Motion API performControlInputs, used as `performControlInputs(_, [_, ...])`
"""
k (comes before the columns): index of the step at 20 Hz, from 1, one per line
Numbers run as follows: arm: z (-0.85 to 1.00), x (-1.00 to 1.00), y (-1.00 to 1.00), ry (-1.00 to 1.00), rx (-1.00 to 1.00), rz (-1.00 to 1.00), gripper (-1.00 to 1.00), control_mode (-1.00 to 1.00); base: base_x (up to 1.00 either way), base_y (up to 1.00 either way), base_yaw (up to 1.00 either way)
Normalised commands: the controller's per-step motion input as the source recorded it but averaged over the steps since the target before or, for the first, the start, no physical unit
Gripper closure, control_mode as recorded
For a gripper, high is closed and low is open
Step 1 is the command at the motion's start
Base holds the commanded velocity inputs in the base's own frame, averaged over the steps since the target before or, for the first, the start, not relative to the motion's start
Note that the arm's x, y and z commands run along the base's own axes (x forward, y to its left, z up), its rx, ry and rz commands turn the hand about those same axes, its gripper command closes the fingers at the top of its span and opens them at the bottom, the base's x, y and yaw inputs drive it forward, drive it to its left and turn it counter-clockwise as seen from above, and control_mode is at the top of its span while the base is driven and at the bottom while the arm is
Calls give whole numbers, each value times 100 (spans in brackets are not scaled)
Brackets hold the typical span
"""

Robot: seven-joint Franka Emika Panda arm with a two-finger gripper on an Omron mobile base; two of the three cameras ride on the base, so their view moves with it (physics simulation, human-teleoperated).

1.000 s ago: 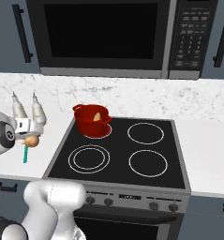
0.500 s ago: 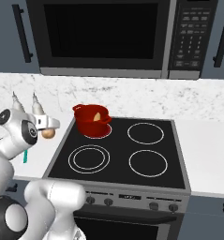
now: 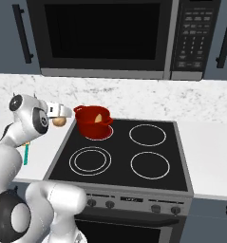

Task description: Put the potato and squash in the pot. Retrieve the spatula and lightly stir the vegetables in the pot.

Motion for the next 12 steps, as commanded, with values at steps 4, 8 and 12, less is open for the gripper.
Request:
performControlInputs(4, [4, 77, -41, 0, 2, -2, 100, -100, 0, 0, 0])
performControlInputs(8, [-15, 86, -10, -1, 0, 0, 100, -100, 0, 0, 0])
performControlInputs(12, [-16, 74, -3, -1, 0, 0, 100, -100, 0, 0, 0])
